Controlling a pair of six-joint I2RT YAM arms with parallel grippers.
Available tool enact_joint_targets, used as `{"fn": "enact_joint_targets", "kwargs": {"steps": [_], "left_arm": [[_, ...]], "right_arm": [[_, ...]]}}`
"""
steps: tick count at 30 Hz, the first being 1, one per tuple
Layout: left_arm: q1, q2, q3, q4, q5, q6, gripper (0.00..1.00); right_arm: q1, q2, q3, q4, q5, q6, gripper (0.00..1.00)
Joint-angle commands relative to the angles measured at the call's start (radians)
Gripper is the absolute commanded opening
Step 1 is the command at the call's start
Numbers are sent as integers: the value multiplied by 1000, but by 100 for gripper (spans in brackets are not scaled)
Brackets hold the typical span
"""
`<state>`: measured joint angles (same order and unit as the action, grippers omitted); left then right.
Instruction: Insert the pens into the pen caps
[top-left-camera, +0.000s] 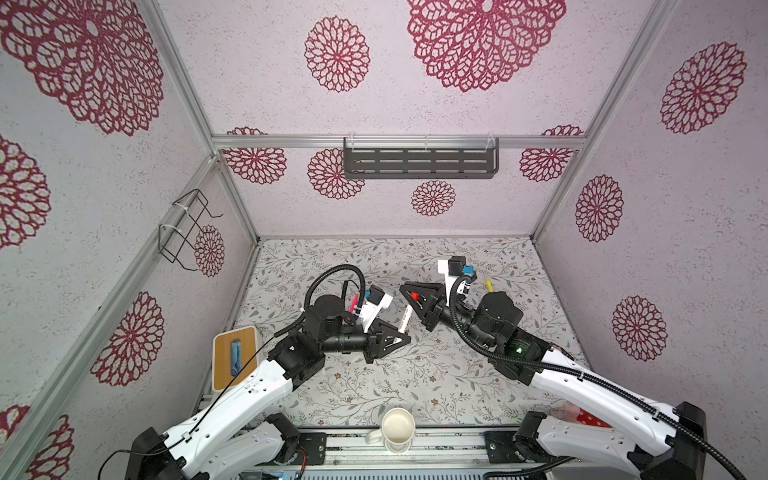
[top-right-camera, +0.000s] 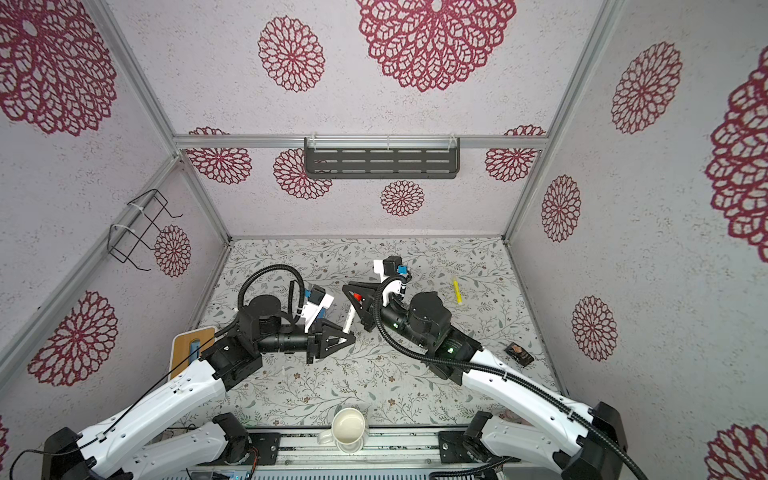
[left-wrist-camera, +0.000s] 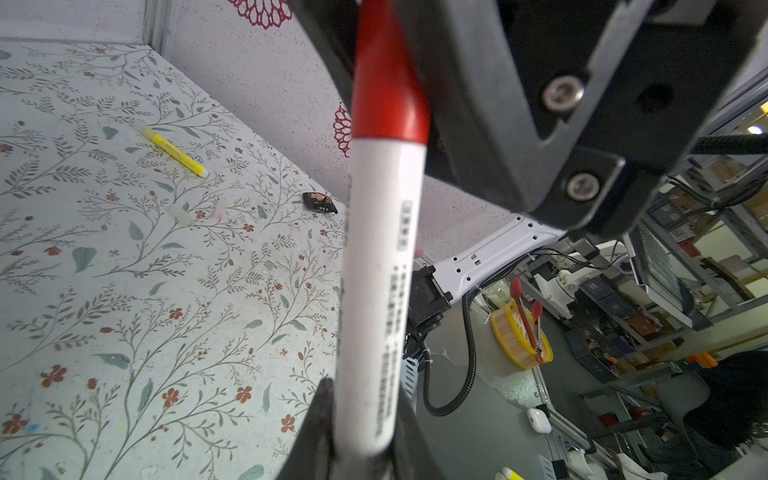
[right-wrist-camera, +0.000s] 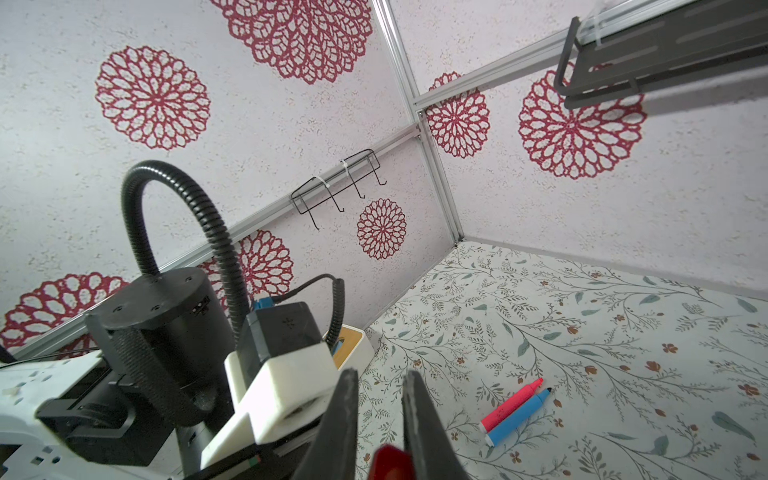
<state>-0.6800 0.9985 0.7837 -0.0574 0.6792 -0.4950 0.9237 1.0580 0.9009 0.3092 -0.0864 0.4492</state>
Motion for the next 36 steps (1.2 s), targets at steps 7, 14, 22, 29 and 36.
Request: {"fn": "enact_joint_targets", "kwargs": {"steps": [7,14,22,29,36], "left_arm": [[117,-79,127,177,-393,-40,0],[116,-64,127,133,-368,-15,0],[97,-36,55,128,-365,16,0],[91,-59,19,97,-367,49,0],[87,-67,-4,105,-380,50,0]], "right_arm": [[87,28,-75,-390,-187,-41,0],[90,38,-34,-403,-157,-36,0],[87,62,74,-427,-121,-79,13],[85,20,170,-474,-132,-147,68],[80,-85,141,-471,-89,-155,73]]}}
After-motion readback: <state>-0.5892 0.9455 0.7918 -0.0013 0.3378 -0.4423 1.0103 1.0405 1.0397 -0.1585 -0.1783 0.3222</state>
